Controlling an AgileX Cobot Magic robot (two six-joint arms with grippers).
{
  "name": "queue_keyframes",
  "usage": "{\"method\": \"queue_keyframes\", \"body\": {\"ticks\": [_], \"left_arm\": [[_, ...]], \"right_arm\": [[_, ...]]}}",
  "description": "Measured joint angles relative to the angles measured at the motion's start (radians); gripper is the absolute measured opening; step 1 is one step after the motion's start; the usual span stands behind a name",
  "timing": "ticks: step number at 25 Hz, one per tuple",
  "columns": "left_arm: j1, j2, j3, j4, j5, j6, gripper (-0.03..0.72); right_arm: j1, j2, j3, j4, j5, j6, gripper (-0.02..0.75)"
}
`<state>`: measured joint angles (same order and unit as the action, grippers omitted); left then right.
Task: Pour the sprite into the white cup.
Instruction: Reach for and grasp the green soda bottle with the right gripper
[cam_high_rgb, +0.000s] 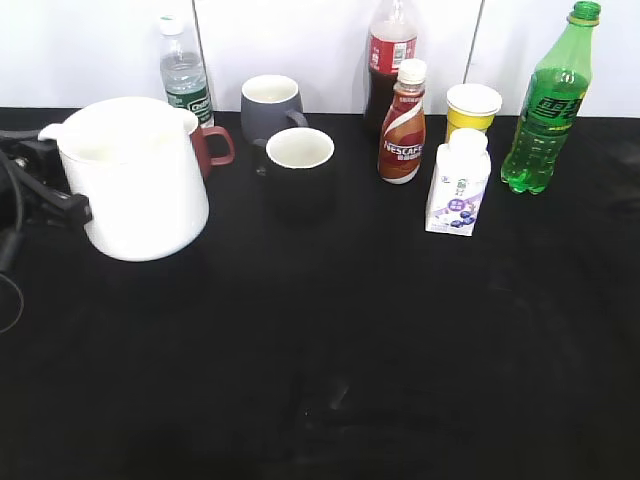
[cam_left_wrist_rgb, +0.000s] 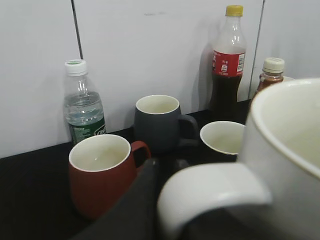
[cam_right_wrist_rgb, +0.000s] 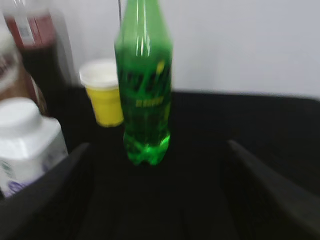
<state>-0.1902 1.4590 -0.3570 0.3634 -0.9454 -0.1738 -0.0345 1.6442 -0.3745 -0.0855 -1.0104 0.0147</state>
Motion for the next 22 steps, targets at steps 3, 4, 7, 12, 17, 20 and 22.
{"method": "queue_keyframes", "body": {"ticks": [3,4,7,12,17,20,22], "left_arm": [[-0.001,0.0,0.0,0.001,0.0,0.0,0.061],[-0.002,0.0,0.0,0.001,0.0,0.0,0.061],[-0.003,0.0,0.0,0.002,0.0,0.0,0.06],[-0.003,0.0,0.0,0.003,0.0,0.0,0.06],[-0.003,0.0,0.0,0.003,0.005,0.0,0.06],[-0.003,0.0,0.0,0.003,0.016,0.0,0.06],[-0.003,0.0,0.0,0.003,0.015,0.0,0.06]], "right_arm": [[0.0,0.244,-0.158,-0.03,-0.049,0.038,0.674],[0.0,0.301,-0.211,-0.032,-0.056,0.04,0.675],[0.0,0.438,-0.371,-0.057,-0.058,0.067,0.675],[0.0,0.56,-0.559,-0.111,-0.016,0.106,0.673],[0.013,0.645,-0.688,-0.131,0.02,0.13,0.669],[0.018,0.701,-0.757,-0.134,0.06,0.131,0.655],[0.019,0.711,-0.804,-0.138,0.093,0.132,0.635]]}}
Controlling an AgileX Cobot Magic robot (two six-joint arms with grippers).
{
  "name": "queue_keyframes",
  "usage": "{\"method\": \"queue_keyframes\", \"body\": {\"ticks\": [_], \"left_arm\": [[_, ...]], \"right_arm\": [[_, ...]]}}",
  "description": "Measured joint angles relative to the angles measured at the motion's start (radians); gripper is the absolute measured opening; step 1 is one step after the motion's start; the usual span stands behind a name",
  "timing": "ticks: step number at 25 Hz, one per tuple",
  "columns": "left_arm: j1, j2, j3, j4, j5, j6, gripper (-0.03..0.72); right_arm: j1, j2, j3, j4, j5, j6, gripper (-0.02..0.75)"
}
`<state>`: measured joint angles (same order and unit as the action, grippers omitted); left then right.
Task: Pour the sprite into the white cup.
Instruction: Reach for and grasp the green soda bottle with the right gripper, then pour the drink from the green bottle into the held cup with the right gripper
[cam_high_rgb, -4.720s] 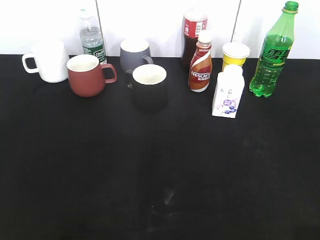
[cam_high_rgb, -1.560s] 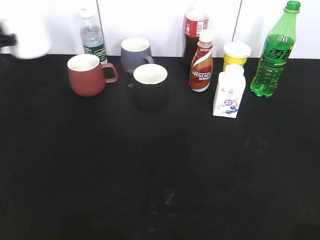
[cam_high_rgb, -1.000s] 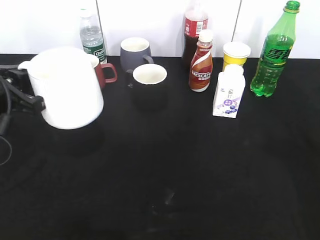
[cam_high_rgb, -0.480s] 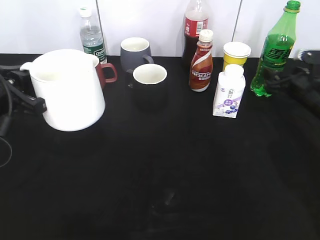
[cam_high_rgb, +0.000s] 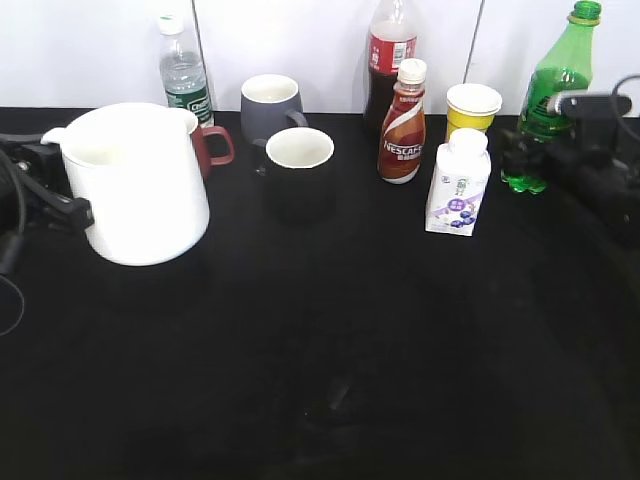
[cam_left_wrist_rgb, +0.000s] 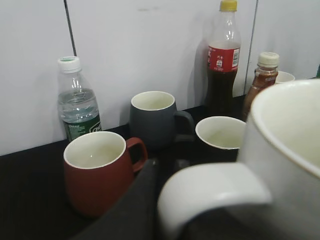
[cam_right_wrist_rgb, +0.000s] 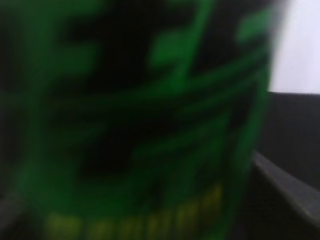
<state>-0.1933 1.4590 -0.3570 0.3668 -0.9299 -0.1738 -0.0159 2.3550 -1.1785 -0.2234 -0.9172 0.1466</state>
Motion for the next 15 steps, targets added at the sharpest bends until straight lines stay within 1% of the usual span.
{"method": "queue_keyframes", "body": {"ticks": [4,6,9,11,13,14,15], "left_arm": [[0.0,0.003,0.0,0.0,0.0,0.0,0.06],[0.0,0.015,0.0,0.0,0.001,0.0,0.06],[0.0,0.025,0.0,0.0,0.0,0.0,0.06],[0.0,0.025,0.0,0.0,-0.003,0.0,0.06],[0.0,0.025,0.0,0.0,-0.016,0.0,0.06],[0.0,0.025,0.0,0.0,-0.025,0.0,0.06],[0.0,0.026,0.0,0.0,-0.044,0.0,0.06]], "right_arm": [[0.0,0.012,-0.03,-0.01,0.022,-0.002,0.501],[0.0,0.013,-0.03,-0.029,0.02,-0.029,0.419],[0.0,0.013,-0.029,-0.043,0.006,-0.084,0.408],[0.0,-0.03,0.018,-0.044,0.016,-0.089,0.407],[0.0,-0.14,0.085,-0.044,0.022,-0.089,0.407],[0.0,-0.211,0.113,-0.057,0.022,-0.089,0.407],[0.0,-0.284,0.131,-0.097,0.025,-0.081,0.407]]}}
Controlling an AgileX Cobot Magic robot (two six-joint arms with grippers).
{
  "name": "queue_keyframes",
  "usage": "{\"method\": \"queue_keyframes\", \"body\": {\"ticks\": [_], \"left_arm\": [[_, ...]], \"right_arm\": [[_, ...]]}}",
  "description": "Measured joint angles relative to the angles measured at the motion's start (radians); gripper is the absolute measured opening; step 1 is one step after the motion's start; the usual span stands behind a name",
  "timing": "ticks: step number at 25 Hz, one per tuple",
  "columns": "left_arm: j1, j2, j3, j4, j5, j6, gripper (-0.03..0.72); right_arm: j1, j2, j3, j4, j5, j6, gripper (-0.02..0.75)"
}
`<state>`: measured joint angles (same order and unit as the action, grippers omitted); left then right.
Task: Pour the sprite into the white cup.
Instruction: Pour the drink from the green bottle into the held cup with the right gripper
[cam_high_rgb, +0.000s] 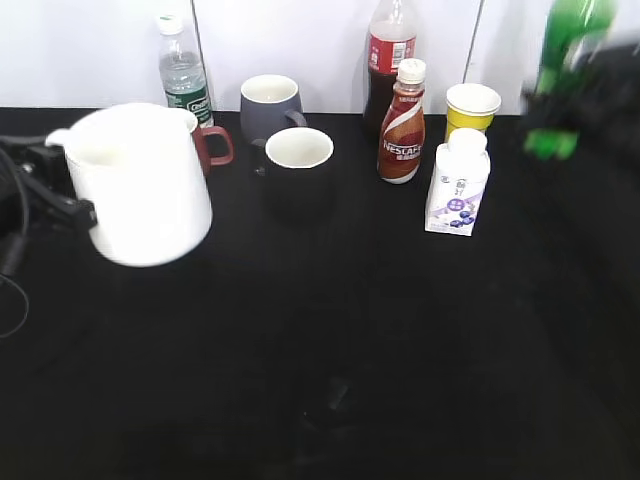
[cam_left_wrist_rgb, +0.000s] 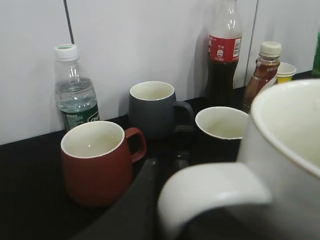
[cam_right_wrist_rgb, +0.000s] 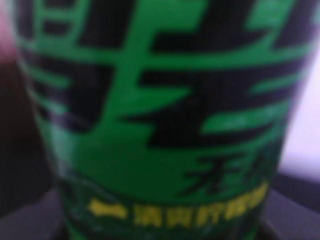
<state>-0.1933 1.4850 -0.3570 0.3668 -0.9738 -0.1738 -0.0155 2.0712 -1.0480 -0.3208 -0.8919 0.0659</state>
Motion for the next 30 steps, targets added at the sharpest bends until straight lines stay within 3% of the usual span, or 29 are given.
{"method": "queue_keyframes", "body": {"ticks": [3,7,9,11,16,20,26,30], "left_arm": [[0.0,0.0,0.0,0.009,-0.021,0.0,0.06],[0.0,0.0,0.0,0.016,-0.019,0.0,0.06],[0.0,0.0,0.0,0.017,-0.007,0.0,0.06],[0.0,0.0,0.0,0.042,0.0,0.0,0.06],[0.0,0.0,0.0,0.165,0.006,-0.009,0.06],[0.0,0.0,0.0,0.187,0.006,-0.011,0.06],[0.0,0.0,0.0,0.246,-0.031,-0.012,0.06],[0.0,0.0,0.0,0.269,-0.033,-0.014,0.06]], "right_arm": [[0.064,-0.194,0.004,-0.088,0.097,0.075,0.405],[0.309,-0.248,0.004,-0.137,0.17,0.055,0.399],[0.424,-0.247,0.004,-0.142,0.211,-0.121,0.399],[0.482,-0.221,0.004,-0.158,0.213,-0.286,0.399],[0.487,-0.174,0.006,-0.165,0.233,-0.698,0.397],[0.487,-0.174,0.006,-0.166,0.144,-0.922,0.397],[0.487,-0.174,0.006,-0.166,0.1,-1.198,0.397],[0.487,-0.174,0.006,-0.144,0.078,-1.271,0.396]]}}
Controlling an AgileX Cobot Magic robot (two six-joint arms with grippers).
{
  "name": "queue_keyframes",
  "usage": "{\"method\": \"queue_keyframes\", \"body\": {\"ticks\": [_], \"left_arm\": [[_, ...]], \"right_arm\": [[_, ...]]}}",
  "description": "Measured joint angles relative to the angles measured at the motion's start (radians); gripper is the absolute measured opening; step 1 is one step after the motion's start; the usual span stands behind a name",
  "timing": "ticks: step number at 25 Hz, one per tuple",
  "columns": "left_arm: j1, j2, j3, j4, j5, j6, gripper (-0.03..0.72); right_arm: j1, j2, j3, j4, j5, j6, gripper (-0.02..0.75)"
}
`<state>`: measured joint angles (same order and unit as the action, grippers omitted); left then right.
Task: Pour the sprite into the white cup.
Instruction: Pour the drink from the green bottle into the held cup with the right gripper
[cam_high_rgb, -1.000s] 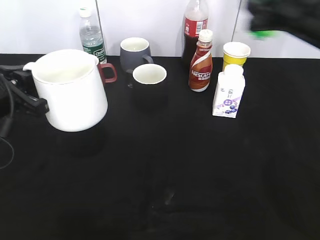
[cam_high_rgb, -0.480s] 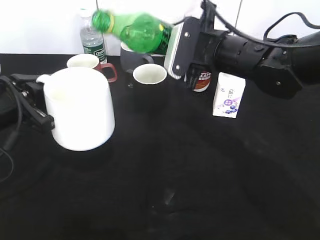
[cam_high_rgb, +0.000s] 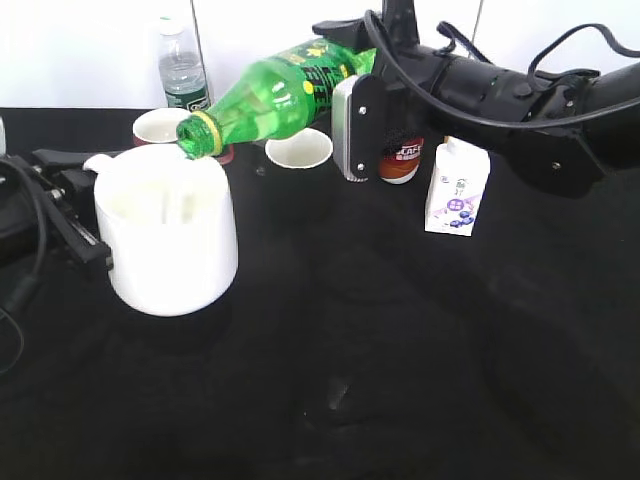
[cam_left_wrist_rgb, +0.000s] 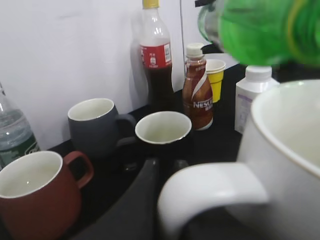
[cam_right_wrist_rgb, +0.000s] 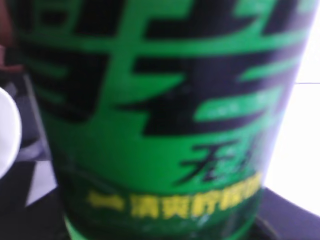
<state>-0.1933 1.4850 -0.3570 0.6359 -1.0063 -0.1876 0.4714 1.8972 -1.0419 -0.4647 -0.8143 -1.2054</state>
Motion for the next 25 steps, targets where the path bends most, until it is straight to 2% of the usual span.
{"method": "queue_keyframes", "body": {"ticks": [25], "left_arm": [[0.0,0.032,0.0,0.005,-0.014,-0.002,0.06]], "right_arm": [[0.0,0.0,0.0,0.031,-0.037,-0.093,0.393]]}}
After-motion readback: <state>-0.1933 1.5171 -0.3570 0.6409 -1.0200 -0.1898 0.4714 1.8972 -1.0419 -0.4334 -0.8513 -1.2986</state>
